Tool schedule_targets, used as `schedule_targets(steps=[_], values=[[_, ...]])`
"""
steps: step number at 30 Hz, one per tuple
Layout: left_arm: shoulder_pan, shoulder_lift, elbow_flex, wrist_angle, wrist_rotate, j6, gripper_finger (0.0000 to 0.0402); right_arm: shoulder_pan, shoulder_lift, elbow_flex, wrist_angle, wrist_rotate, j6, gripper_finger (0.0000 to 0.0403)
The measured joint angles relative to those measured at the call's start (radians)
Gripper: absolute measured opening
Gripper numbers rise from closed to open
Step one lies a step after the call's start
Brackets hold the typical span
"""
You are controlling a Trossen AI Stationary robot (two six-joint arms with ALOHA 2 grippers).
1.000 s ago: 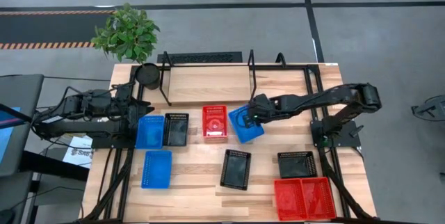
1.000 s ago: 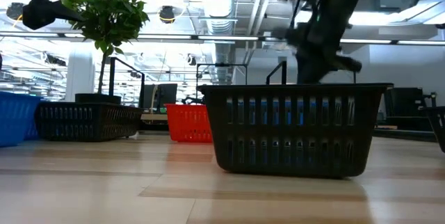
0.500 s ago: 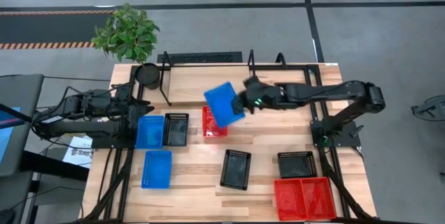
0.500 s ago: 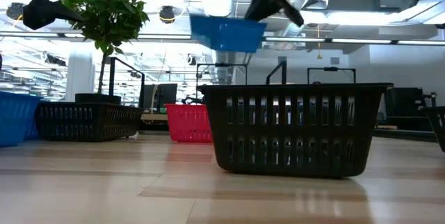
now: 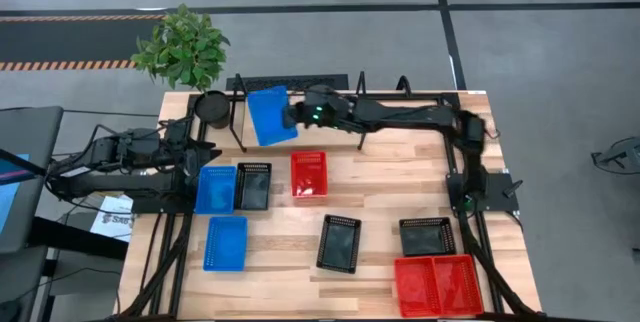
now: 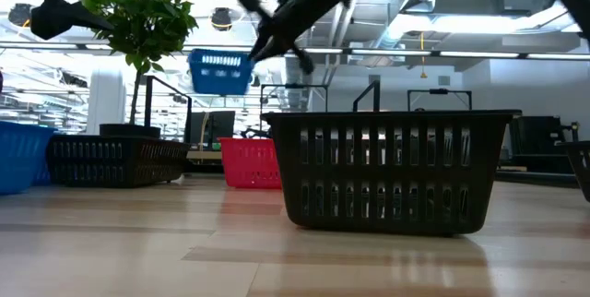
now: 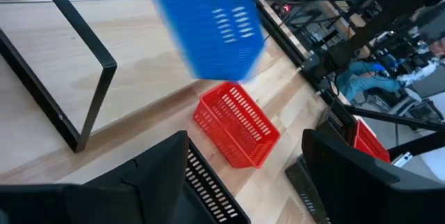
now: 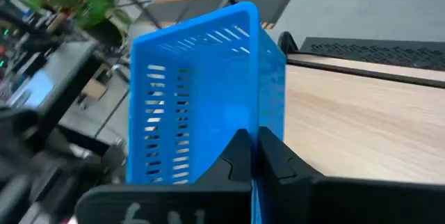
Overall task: Stack baskets on shelf by color
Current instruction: Put the top right blue bin on the shelf
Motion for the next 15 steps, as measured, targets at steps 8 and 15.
schedule_targets(steps=[8,15], values=[[0.0,0.0,0.0,0.0,-0.006,-0.001,0.0269,-0.042,0.19,0.16,-0.003,-0.002,0.144,0.0011],[0.0,0.0,0.0,0.0,-0.027,-0.002,0.0269,-0.071,0.27,0.193,0.005,-0.003,0.248,0.0011]])
